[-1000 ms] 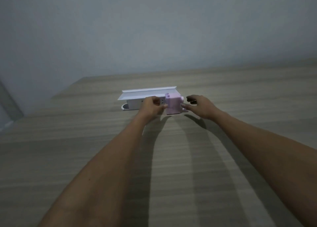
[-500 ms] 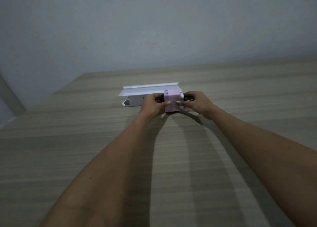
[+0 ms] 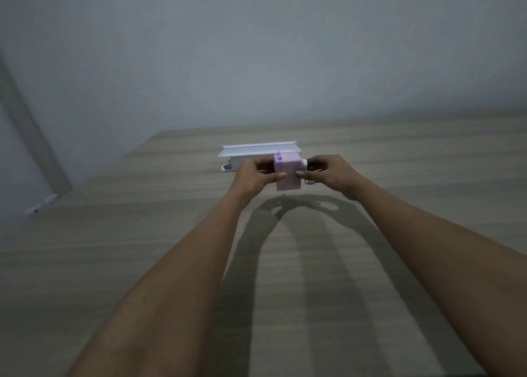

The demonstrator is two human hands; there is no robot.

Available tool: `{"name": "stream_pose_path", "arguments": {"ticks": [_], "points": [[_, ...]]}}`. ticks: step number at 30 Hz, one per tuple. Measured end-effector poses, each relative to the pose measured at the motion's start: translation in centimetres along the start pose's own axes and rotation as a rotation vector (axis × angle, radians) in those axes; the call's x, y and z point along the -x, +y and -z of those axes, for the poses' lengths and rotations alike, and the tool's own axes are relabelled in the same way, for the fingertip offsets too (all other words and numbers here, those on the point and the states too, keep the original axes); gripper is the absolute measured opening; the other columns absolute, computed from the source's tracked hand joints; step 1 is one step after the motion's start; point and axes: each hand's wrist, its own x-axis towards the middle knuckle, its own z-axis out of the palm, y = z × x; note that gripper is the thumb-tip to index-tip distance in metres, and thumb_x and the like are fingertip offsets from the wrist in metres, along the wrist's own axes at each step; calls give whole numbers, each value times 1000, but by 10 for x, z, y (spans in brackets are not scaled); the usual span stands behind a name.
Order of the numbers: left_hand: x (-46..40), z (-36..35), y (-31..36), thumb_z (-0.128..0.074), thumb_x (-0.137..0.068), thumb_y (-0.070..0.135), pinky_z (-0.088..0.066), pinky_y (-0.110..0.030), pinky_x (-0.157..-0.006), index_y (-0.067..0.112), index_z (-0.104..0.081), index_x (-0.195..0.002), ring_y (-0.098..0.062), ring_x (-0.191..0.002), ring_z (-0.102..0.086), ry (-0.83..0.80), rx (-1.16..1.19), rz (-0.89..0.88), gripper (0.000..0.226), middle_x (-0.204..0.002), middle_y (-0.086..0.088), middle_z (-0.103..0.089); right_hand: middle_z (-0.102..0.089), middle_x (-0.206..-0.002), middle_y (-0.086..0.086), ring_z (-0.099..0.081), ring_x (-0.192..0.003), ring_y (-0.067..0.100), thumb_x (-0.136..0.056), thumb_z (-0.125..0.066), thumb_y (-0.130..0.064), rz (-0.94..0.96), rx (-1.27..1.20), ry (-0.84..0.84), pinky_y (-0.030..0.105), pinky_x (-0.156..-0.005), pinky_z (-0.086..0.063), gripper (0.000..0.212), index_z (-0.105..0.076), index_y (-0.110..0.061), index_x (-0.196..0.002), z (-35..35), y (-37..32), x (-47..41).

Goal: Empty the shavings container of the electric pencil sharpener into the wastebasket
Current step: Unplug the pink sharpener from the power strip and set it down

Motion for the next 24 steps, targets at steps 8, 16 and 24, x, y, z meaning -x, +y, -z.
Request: {"name": "stream_pose_path", "arguments": {"ticks": [8,16,24], "points": [[75,4,6,-83,-76,-4,-61,-24,-86,-5,-66,-129,-28,-111,-72,-28,-34,1,56,-121,-18,-73,-74,-104,14,-69,-89,19,-84,-79,-4,32,56,-47,24,-76,-63,33,-71,2,-115,-16,-14,74],[129,-6,6,-83,-76,-7,-61,-24,-84,-8,-62,-130,-28,-107,-72,-35,-46,-3,58,-122,-21,-72,-76,-108,17,-72,-93,22,-84,-81,-14,73,134,-2,24,-80,-59,37,-72,1,-116,-25,-3,129],[149,-14,0,-86,-74,-1,-60,-39,-94,-7,-61,-132,-33,-113,-71,-25,-66,42,63,-122,-21,-72,-74,-111,25,-72,-96,29,-86,-79,-10,42,81,-2,38,-86,-62,35,-70,5,-116,-29,4,150]]}}
